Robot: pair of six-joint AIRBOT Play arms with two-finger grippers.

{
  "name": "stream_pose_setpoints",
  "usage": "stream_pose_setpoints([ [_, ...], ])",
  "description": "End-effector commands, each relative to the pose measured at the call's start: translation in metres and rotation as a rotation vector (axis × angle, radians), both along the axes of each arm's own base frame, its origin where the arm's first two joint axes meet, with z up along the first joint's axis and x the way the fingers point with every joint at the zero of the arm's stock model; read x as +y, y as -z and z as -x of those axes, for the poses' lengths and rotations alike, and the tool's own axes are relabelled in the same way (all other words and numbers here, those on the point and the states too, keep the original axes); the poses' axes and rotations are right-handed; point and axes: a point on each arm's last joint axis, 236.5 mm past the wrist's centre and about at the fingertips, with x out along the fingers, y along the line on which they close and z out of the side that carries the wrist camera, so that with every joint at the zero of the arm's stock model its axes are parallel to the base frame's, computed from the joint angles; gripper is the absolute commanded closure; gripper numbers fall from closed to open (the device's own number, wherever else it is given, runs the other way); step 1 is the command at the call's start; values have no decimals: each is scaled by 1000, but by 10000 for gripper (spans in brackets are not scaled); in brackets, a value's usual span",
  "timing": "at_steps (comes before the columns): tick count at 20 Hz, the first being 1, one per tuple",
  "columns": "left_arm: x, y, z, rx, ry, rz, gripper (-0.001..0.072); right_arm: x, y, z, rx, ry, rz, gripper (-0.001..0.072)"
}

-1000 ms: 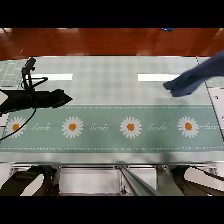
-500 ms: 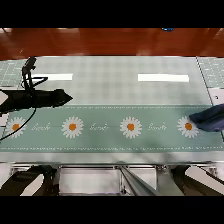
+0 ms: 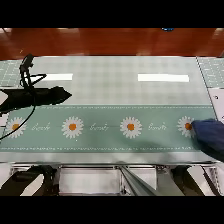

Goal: Fold the shirts.

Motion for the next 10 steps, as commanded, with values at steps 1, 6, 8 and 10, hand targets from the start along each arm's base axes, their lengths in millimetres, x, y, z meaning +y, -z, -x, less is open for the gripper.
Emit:
stream_pose_setpoints([
  [1,3,-5,-10,-39,-27,-1,677,13,20,55,199,76,-14,357],
  [6,10,-14,-27,-108,-80,-1,677,9,21,63,233,83,2,299],
  [8,16,-29,-43,-177,-113,-4,677,5,22,52,203,54,17,302],
  [10,19,-58,-64,-268,-118,-17,677,0,19,19,120,-19,14,367],
])
